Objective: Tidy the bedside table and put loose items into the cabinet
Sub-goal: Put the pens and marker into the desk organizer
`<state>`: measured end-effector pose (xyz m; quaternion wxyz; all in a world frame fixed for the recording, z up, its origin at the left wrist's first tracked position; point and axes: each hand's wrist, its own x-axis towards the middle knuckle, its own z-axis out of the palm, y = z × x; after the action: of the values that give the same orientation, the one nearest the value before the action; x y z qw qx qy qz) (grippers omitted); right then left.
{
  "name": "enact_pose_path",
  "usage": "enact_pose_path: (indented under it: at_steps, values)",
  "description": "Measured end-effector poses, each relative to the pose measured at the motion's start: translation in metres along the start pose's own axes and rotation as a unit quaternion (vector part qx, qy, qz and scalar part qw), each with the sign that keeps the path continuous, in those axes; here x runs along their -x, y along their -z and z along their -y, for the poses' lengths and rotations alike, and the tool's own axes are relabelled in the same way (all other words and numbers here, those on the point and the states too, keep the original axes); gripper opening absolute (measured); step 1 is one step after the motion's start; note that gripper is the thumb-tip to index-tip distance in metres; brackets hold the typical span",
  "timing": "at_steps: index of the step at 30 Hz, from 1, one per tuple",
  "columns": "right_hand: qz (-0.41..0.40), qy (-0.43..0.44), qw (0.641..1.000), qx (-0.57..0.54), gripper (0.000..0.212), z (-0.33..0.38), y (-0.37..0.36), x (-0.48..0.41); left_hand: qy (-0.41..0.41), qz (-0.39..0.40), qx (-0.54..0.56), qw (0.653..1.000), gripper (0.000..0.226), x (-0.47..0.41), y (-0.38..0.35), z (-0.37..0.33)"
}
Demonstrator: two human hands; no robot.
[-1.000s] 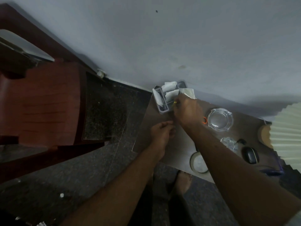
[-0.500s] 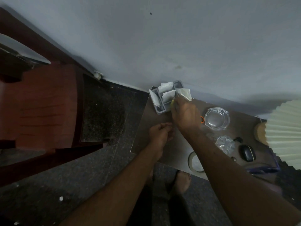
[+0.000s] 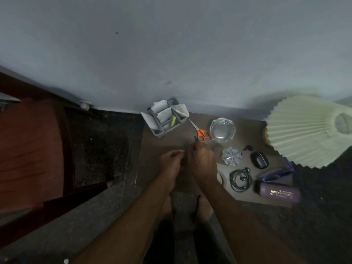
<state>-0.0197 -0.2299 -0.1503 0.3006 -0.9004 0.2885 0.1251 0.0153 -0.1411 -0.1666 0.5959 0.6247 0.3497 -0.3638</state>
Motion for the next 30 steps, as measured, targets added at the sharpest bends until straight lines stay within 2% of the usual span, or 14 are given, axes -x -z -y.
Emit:
enact_pose_path:
  at_steps: [6, 11, 13, 17, 20, 26, 30]
  values:
    - [0.015, -0.061, 0.995, 0.077, 0.026, -0.027, -0.016, 0.004, 0.01, 0.004, -0.062, 0.998, 0.021, -0.004, -0.01, 0.014]
    - [0.009, -0.038, 0.991, 0.129, 0.046, -0.035, -0.026, -0.014, 0.003, 0.002, -0.092, 0.996, 0.022, -0.014, -0.019, 0.02]
    - [0.016, -0.026, 0.986, 0.161, 0.044, -0.037, -0.031, -0.02, -0.004, 0.001, -0.101, 0.995, 0.021, -0.018, -0.02, 0.021]
    - [-0.021, -0.044, 0.99, 0.13, 0.033, -0.035, -0.034, -0.028, -0.014, 0.0, -0.121, 0.993, 0.019, -0.024, -0.021, 0.022]
    - [-0.01, -0.042, 0.989, 0.139, 0.03, -0.036, -0.033, -0.03, -0.014, 0.005, -0.122, 0.992, 0.016, -0.026, -0.021, 0.024]
    - [0.011, -0.05, 0.986, 0.157, 0.03, -0.033, -0.03, -0.034, -0.005, -0.002, -0.115, 0.993, 0.012, -0.028, -0.016, 0.03]
    - [-0.001, -0.021, 0.983, 0.184, 0.035, -0.03, -0.028, -0.029, 0.008, -0.005, -0.109, 0.994, 0.02, -0.031, -0.013, 0.034]
